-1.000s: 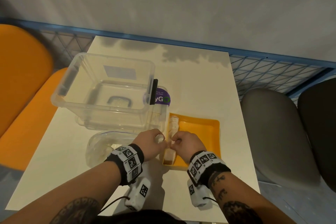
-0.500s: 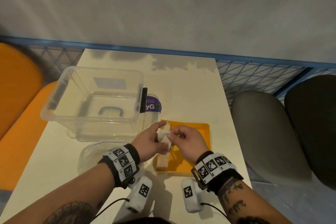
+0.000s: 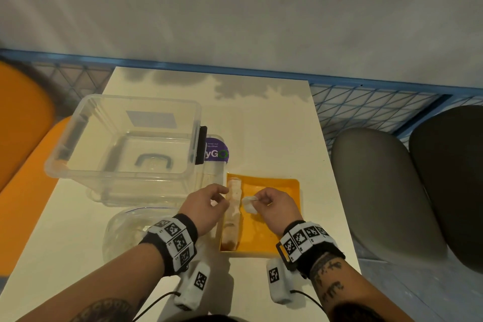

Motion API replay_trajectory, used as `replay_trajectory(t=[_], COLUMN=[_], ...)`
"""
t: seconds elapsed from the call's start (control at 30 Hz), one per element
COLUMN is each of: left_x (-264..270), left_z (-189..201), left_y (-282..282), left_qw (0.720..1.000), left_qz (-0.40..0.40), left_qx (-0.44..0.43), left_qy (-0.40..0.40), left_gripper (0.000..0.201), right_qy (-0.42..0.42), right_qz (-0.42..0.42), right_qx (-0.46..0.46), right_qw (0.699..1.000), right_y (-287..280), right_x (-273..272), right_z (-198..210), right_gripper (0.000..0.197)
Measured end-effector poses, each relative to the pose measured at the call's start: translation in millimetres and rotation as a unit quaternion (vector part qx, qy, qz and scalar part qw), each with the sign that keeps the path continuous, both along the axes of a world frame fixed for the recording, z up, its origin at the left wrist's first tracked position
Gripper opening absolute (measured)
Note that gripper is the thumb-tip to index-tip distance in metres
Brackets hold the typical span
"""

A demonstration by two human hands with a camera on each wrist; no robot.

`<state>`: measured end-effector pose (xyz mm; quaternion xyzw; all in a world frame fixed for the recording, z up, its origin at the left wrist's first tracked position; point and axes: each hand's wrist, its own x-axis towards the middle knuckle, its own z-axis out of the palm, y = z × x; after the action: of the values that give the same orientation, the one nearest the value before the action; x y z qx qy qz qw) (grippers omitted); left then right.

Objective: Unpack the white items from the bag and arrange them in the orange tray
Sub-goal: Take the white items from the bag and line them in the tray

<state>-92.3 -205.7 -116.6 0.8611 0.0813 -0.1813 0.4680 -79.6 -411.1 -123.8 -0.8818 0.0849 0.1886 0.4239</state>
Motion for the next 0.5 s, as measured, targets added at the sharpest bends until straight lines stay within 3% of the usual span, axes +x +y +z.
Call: replay_trajectory(t=[0.2,0.33,0.5], left_x=[2,1,3], left_z=[-13,-19,-25], left_y=[-6,-8,-4], left_qw=[0.996,0.995,0.995], left_qz=[-0.019,-0.013,-0.015], left_qx=[0.061,0.061,0.051], left_qy=[0.065,0.075,0.084], left_gripper=[0.051,0.049,0.048], right_qy=[0.065,0.091,0.102], right_qz=[-0.039,-0.094,-0.155], right_qx=[-0.021,-0.028,-0.014], right_qw=[0.997,0.991,0.983], right_y=[3,11,18], right_x=[27,43,50], right_z=[-24,-35,-45], right_gripper=[0.005,0.021,0.02])
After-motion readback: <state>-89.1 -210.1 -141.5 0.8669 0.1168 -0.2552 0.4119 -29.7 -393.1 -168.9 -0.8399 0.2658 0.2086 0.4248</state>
